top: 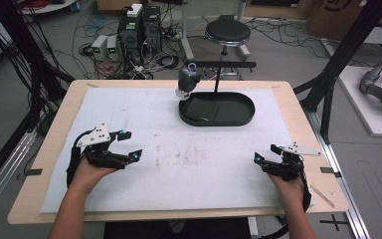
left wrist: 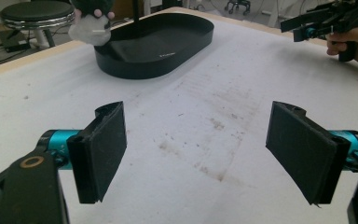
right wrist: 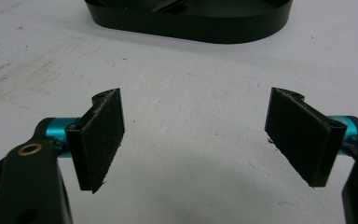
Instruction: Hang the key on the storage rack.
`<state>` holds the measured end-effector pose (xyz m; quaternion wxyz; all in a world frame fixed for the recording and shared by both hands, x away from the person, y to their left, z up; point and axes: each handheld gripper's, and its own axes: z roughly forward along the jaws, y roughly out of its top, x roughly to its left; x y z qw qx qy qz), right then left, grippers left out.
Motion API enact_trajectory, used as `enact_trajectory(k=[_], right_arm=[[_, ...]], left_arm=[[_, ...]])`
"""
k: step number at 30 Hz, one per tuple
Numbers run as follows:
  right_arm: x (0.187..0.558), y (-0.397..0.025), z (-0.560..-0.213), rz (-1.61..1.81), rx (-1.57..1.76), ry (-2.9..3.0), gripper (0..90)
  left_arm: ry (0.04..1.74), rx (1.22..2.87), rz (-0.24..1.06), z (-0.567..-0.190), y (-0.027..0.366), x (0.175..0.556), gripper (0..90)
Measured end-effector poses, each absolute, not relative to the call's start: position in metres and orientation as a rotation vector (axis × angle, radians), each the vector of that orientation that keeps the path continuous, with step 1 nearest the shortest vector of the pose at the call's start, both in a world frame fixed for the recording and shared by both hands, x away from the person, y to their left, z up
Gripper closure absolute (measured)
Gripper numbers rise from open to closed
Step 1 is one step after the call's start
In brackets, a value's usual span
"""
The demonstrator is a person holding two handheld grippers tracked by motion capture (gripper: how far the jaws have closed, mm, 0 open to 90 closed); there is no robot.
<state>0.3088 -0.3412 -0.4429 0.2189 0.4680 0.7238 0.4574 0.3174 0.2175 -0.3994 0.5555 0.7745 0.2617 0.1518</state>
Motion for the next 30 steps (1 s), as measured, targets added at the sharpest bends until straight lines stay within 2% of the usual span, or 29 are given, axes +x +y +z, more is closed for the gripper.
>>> enact_trajectory(k=[8, 30], right_arm=[[0.308, -0.34, -0.442, 1.271, 1.29, 2.0, 20.2], [0.308, -0.339, -0.44, 1.255, 1.277, 2.001, 20.2]], left_arm=[[0.664, 1.773, 0.357, -0.403, 0.23, 0.312, 18.5], [0.71, 1.77, 0.328, -0.418, 0.24, 0.317, 18.3]])
